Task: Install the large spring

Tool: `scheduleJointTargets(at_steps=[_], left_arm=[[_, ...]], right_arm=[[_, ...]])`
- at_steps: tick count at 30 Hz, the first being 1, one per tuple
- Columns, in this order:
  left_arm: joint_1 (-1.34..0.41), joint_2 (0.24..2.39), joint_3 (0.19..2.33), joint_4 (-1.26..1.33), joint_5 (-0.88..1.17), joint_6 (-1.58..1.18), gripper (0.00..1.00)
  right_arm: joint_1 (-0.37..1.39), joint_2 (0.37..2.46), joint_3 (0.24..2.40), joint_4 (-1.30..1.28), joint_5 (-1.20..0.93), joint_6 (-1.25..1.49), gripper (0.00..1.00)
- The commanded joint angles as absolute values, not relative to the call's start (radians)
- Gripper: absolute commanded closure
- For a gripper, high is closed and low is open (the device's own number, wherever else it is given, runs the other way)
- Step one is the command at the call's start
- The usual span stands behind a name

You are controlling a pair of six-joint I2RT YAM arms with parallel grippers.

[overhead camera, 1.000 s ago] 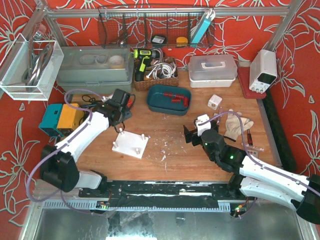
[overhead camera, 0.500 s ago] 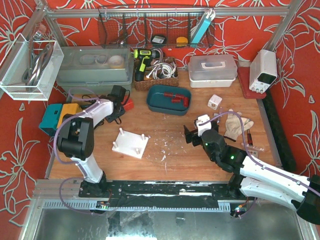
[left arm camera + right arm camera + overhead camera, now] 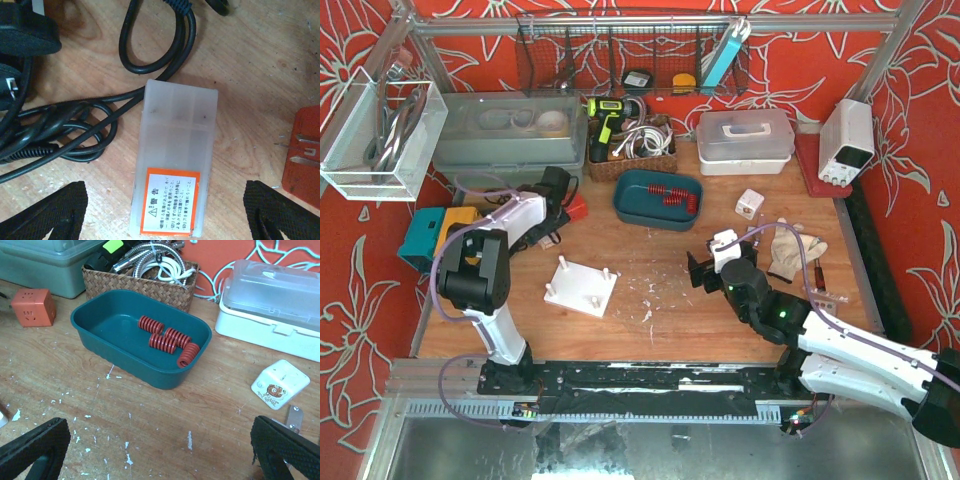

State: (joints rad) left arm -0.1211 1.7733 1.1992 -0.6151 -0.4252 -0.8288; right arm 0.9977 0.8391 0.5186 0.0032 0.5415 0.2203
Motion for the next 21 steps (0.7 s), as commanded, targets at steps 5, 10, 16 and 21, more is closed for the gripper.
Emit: scheduleJointTargets(at_steps=[5, 10, 16, 21], left_arm=[[-0.116, 1.645, 1.219, -0.672, -0.357, -0.716, 0.12], [-0.120, 1.474, 1.131, -0.544, -0.108, -0.593, 0.00], [-0.140, 1.215, 0.894, -0.182, 0.415, -0.503, 0.00], [-0.283, 1.070, 0.765, 0.032, 0.431, -0.477, 0.00]], right_arm=[[1.000, 0.851, 0.537, 0.001, 0.561, 0.239, 0.01], [0.997, 0.899, 0.540, 0.023, 0.608, 0.258, 0.01], [0.976, 1.011, 0.650, -0.057, 0.561, 0.189, 0.01], [0.831, 1.150, 0.807, -0.144, 0.330, 0.146, 0.01]])
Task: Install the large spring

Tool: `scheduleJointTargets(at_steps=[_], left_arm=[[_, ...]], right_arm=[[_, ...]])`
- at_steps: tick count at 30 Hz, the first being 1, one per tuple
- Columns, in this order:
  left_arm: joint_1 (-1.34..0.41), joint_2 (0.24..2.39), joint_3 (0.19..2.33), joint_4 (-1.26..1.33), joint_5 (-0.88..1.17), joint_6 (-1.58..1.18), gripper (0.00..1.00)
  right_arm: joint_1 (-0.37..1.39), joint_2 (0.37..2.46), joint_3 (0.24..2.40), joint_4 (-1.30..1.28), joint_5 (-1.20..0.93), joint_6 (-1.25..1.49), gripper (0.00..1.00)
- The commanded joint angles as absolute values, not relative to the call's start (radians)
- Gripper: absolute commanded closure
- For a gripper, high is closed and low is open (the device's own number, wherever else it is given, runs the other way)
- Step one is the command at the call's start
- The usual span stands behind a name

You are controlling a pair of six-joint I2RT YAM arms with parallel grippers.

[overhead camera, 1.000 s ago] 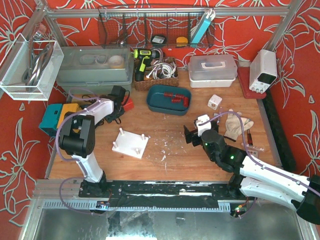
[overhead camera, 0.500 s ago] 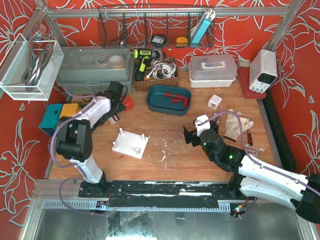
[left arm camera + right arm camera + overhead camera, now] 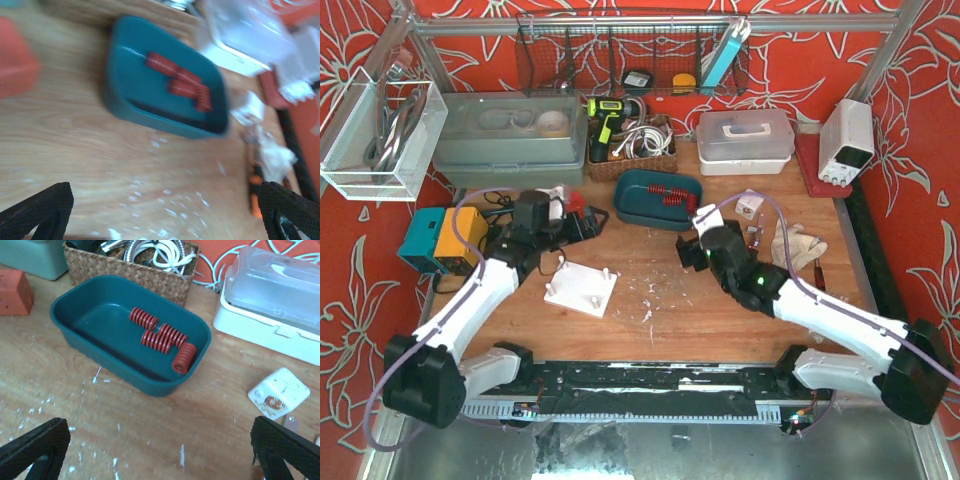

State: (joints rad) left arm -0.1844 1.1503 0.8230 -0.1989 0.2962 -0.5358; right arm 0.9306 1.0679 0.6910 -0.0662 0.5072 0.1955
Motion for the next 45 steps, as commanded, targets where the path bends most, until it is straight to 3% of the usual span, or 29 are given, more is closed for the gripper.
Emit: scheduleJointTargets(at_steps=[1, 6, 13, 18, 27, 45], left_arm=[[-0.323, 1.059, 0.757, 0.066, 0.407, -0.469, 0.00], [-0.444, 1.019, 0.696, 0.223, 0.341, -0.481, 0.00], [-0.475, 0.946, 0.493, 0.324, 0.045, -0.449, 0.00], [-0.475, 0.980, 0.461, 0.350, 0.015, -0.428, 0.00], [-0.474, 0.963, 0.433, 0.349, -0.056, -0.456, 0.00], [-0.474, 0.889, 0.406, 0.349, -0.087, -0.470, 0.00]], right_arm=[[0.802, 1.192, 0.856, -0.170, 0.280, 0.124, 0.01], [0.740, 1.395, 1.050, -0.281, 0.225, -0.061, 0.07], [0.617, 1.646, 1.265, -0.407, 0.060, -0.196, 0.35], [0.565, 1.780, 1.417, -0.467, -0.025, -0.295, 0.49], [0.539, 2.011, 1.678, -0.617, -0.083, -0.424, 0.57], [0.523, 2.295, 1.920, -0.646, -0.036, -0.487, 0.59]])
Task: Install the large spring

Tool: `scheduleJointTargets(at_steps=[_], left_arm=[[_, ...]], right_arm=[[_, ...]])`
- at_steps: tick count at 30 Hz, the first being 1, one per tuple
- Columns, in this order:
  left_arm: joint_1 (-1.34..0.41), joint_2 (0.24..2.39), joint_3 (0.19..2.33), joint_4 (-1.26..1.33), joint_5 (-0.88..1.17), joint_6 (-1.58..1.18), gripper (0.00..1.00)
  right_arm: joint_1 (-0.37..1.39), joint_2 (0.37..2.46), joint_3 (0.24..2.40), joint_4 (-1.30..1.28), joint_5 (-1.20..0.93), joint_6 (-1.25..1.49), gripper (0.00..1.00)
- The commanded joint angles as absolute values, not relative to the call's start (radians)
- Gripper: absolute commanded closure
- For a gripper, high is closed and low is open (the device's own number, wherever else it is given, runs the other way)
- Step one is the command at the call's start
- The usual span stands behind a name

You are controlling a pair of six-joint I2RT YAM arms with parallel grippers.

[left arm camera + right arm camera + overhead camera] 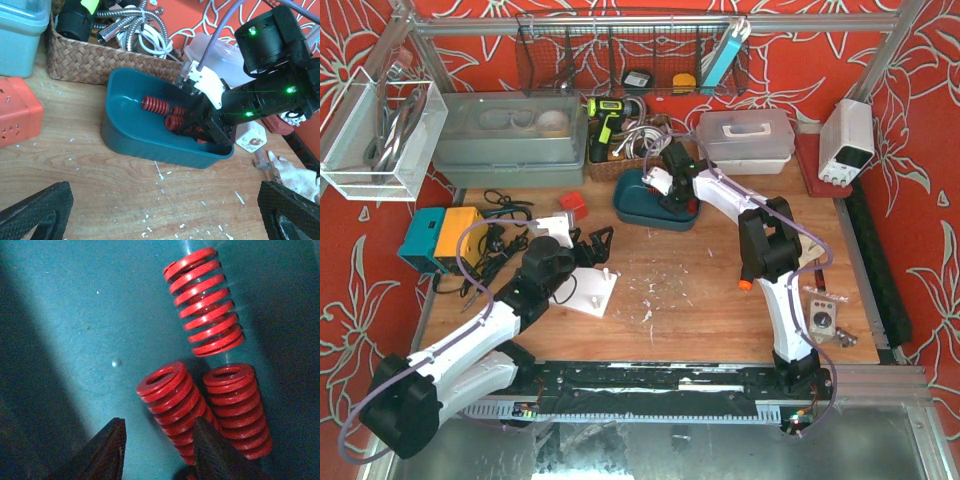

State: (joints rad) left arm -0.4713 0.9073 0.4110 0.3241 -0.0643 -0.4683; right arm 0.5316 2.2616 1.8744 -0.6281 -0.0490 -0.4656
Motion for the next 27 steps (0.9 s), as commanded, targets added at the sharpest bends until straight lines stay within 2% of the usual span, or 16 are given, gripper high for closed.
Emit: scheduleJointTargets(at_steps=[1, 7, 23, 27], left_arm=[[-0.474, 0.890, 0.406, 0.348, -0.087, -0.472, 0.00], [-0.474, 0.894, 0.410, 0.341, -0.090, -0.470, 0.00], [-0.474, 0.873, 0.407, 0.337, -0.094, -0.472, 0.00], [-0.474, 0.870, 0.404, 0.340, -0.095, -0.472, 0.00]], right_arm=[[0.523, 2.302, 1.927, -0.651, -0.040, -0.491, 0.59], [0.518, 2.342, 1.958, -0.689, -0.030, -0.514, 0.61], [0.502, 2.402, 2.045, -0.855, -0.068, -0.572, 0.55], [0.502, 2.413, 2.040, -0.836, -0.046, -0.570, 0.61]])
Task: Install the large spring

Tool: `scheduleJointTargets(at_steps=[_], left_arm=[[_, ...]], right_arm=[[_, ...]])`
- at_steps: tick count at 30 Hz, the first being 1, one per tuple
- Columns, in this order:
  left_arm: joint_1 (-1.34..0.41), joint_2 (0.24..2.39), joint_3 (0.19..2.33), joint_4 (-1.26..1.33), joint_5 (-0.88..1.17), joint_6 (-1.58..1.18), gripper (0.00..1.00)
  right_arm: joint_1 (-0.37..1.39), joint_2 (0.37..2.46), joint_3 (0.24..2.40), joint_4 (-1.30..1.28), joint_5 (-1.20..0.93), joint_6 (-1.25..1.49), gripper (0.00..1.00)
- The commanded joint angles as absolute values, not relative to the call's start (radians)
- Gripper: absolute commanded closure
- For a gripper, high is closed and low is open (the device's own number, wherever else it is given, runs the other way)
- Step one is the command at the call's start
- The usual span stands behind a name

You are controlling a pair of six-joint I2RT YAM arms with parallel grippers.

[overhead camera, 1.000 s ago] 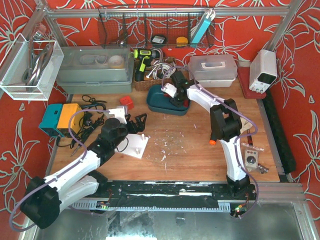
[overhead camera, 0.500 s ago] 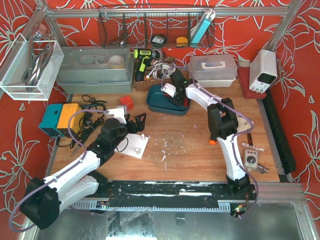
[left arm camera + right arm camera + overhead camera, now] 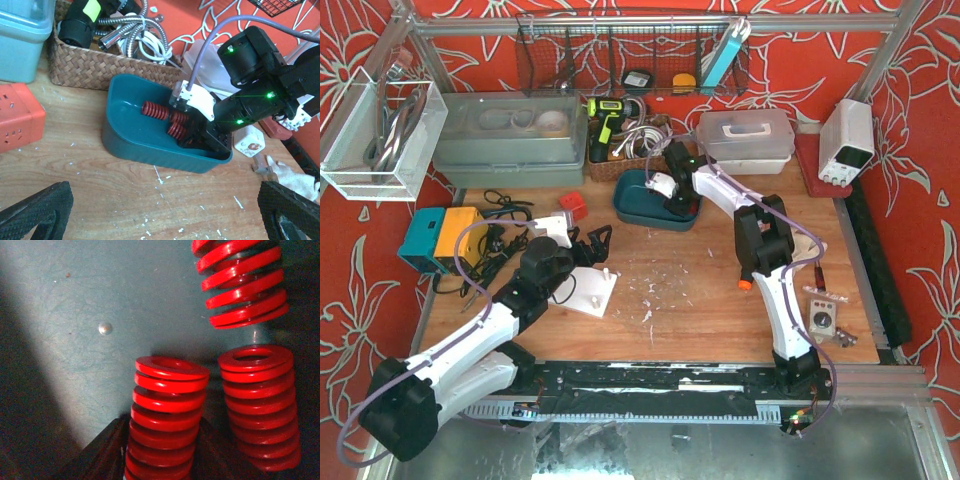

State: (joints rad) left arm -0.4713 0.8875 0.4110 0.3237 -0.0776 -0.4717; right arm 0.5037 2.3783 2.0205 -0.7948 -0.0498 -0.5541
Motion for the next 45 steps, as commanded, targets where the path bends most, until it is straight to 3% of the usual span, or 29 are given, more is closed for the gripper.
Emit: scheduleJointTargets(at_steps=[1, 5, 12, 26, 34, 45], left_arm=[[-0.474, 0.871, 0.402, 0.341, -0.095, -0.473, 0.00], [-0.474, 0.873, 0.403, 0.338, -0.096, -0.476, 0.00], [-0.474, 0.868, 0.396, 0.329, -0.126, -0.496, 0.00], [-0.472, 0.877, 0.463, 0.206, -0.109, -0.649, 0.00], [-0.471, 0.855, 0.592, -0.019, 0.053, -0.632, 0.12], [-0.472, 0.952, 0.836, -0.315, 0.268, -0.460, 0.28]], right_arm=[[0.501, 2.414, 2.039, -0.832, -0.049, -0.570, 0.61], [0.502, 2.403, 2.034, -0.818, -0.059, -0.573, 0.71], [0.508, 2.275, 1.940, -0.724, -0.069, -0.555, 1.00], [0.572, 1.831, 1.516, -0.413, -0.084, -0.437, 1.00], [0.710, 1.500, 1.112, -0.098, -0.099, -0.267, 1.00], [0.943, 1.231, 0.685, 0.315, -0.039, -0.127, 1.00]])
